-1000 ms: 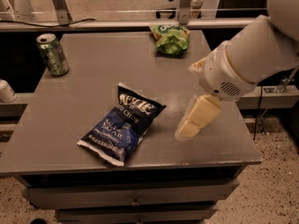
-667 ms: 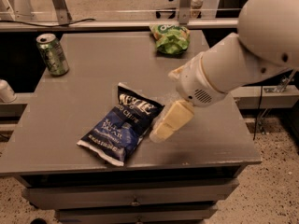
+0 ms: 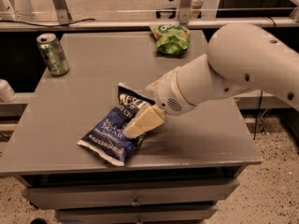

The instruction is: Move blue chip bag near green rice chip bag

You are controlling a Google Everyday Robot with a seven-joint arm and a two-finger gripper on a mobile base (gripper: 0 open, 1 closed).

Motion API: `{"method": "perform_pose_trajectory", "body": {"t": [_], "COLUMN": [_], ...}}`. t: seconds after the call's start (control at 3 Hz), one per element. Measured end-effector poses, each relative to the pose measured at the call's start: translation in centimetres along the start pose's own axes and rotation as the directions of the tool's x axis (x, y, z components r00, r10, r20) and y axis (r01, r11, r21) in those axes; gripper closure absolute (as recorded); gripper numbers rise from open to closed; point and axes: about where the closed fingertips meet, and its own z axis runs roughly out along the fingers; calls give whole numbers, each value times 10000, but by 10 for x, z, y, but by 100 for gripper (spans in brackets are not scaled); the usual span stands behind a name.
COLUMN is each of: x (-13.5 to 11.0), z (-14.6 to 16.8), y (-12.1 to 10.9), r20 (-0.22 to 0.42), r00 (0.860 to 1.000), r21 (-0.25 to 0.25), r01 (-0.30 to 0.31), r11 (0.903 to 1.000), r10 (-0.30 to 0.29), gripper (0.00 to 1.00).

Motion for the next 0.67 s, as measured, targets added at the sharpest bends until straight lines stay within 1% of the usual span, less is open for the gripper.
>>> {"method": "perform_pose_trajectory", "body": {"t": [0.33, 0.67], "x": [-1, -3], "z": [8, 5], "y": [-3, -8], "r20": [242, 351], "r00": [9994, 9989], "r21": [48, 195], "r01": [-232, -305], "r11": [9997, 9993], "r10": [231, 298], "gripper": [41, 65]}}
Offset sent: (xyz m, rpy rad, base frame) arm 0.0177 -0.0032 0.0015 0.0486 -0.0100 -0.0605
